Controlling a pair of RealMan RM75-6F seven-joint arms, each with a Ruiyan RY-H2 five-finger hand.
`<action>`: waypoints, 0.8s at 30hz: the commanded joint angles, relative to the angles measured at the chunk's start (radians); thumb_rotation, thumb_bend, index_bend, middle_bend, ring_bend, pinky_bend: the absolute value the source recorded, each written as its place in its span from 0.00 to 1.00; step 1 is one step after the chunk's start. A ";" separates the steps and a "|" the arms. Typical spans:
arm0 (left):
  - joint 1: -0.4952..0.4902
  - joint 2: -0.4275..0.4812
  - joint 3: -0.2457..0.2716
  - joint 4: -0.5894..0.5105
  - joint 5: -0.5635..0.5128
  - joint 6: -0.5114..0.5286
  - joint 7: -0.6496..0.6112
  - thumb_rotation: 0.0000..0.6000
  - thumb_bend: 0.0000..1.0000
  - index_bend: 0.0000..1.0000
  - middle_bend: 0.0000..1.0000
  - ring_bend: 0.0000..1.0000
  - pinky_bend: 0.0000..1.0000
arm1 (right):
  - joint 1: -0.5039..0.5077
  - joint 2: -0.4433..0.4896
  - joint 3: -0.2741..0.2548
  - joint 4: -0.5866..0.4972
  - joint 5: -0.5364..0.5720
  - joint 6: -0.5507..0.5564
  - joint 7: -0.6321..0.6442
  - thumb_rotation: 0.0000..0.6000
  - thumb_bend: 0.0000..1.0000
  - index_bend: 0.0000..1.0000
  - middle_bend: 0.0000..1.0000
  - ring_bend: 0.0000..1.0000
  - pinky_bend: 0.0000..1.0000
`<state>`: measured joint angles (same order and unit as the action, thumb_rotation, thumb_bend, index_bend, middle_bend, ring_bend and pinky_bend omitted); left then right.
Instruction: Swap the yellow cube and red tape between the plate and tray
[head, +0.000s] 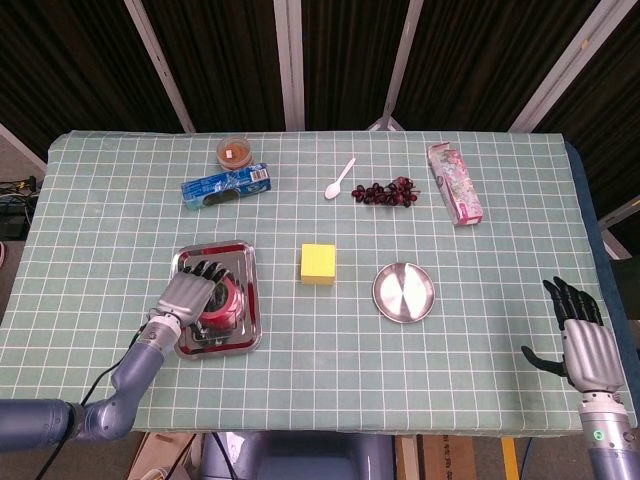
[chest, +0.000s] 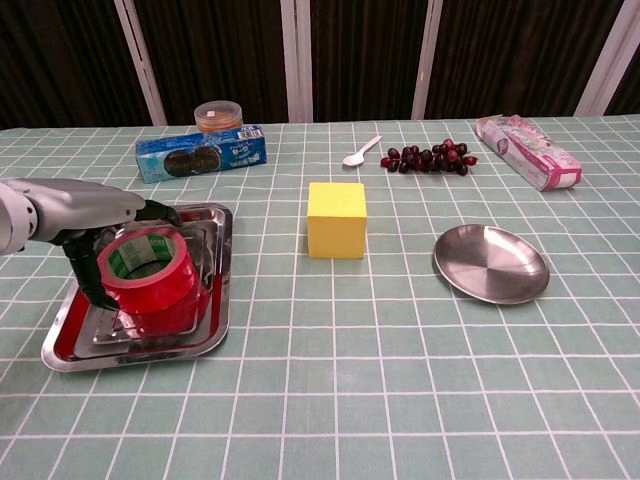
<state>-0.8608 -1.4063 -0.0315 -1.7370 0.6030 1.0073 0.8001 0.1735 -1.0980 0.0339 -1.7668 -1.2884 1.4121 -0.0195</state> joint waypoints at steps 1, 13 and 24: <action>-0.009 -0.022 0.015 0.026 -0.027 0.017 0.033 1.00 0.00 0.12 0.07 0.05 0.21 | -0.002 -0.001 0.003 -0.001 -0.001 -0.004 -0.001 1.00 0.22 0.05 0.00 0.01 0.00; -0.021 -0.048 0.012 0.076 -0.027 0.009 0.022 1.00 0.11 0.19 0.22 0.18 0.36 | -0.010 -0.008 0.020 0.000 -0.002 -0.023 0.008 1.00 0.22 0.05 0.00 0.02 0.00; -0.003 0.018 -0.002 0.000 0.098 0.025 -0.059 1.00 0.25 0.24 0.30 0.25 0.45 | -0.018 -0.014 0.036 0.001 -0.001 -0.027 0.013 1.00 0.22 0.05 0.00 0.02 0.00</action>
<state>-0.8706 -1.4050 -0.0285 -1.7182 0.6818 1.0259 0.7581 0.1558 -1.1123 0.0694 -1.7656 -1.2900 1.3850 -0.0067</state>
